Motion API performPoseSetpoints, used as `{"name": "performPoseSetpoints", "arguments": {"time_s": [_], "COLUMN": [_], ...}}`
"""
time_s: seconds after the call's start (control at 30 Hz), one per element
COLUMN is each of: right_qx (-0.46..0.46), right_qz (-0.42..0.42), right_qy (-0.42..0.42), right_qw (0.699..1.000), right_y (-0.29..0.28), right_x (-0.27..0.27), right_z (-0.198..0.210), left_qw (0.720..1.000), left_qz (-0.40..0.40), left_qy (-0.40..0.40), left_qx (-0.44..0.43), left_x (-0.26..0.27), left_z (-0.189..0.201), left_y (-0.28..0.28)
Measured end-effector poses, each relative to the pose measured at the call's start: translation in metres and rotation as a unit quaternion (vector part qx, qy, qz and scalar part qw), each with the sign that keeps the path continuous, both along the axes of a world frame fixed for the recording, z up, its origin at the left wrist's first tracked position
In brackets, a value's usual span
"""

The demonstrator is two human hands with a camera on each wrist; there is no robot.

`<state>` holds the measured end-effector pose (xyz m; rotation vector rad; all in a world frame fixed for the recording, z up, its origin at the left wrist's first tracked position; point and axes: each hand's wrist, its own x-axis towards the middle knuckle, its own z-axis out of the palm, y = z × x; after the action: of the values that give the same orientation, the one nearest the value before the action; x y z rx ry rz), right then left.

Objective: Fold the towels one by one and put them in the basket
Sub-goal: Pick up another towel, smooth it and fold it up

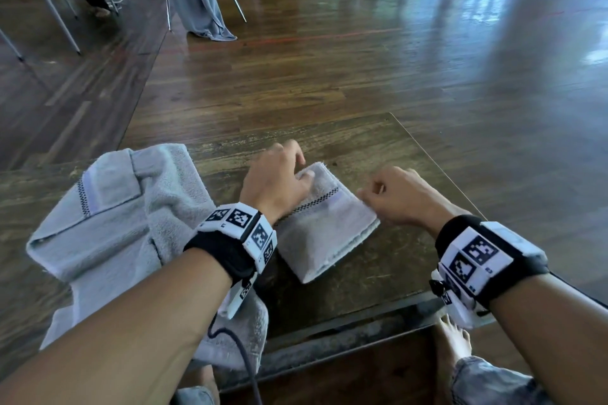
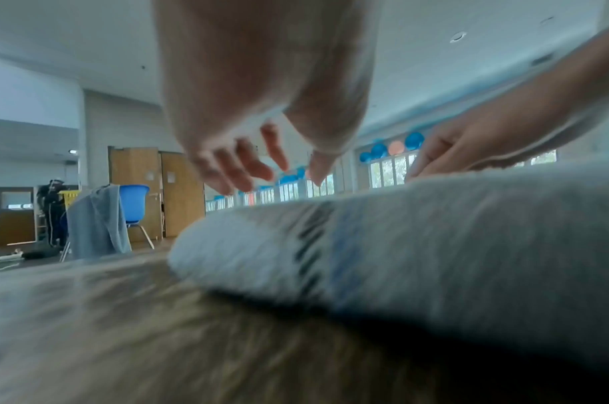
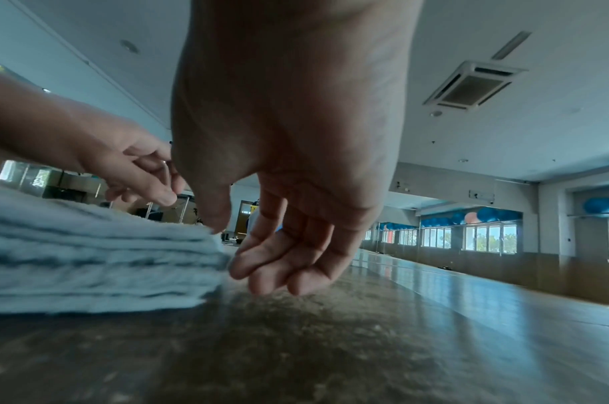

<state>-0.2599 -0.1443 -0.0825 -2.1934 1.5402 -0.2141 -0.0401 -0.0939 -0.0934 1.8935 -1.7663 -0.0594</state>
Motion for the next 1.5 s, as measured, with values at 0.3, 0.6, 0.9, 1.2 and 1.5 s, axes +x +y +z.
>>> {"name": "performPoseSetpoints", "arguments": {"time_s": [0.3, 0.6, 0.9, 1.2, 1.5], "right_qx": [0.100, 0.010, 0.064, 0.153, 0.182], "right_qz": [0.127, 0.114, 0.131, 0.073, -0.028], "right_qy": [-0.072, -0.119, -0.101, -0.120, -0.140], "right_qw": [0.984, 0.986, 0.984, 0.978, 0.973], "right_y": [0.002, 0.011, 0.008, 0.008, 0.006], "right_x": [-0.014, -0.013, -0.011, -0.015, -0.001], "right_z": [-0.003, -0.005, -0.005, 0.000, -0.007], "left_qw": [0.967, 0.947, 0.955, 0.958, 0.942], "left_qz": [-0.113, -0.178, -0.168, -0.220, -0.236], "left_qy": [-0.090, -0.071, 0.119, 0.043, -0.057], "left_qx": [0.208, 0.259, 0.215, 0.177, 0.230], "left_x": [-0.020, -0.030, -0.027, -0.062, -0.060], "left_z": [0.009, 0.012, 0.021, 0.001, -0.007], "left_y": [0.009, 0.027, 0.022, 0.032, 0.031]}}
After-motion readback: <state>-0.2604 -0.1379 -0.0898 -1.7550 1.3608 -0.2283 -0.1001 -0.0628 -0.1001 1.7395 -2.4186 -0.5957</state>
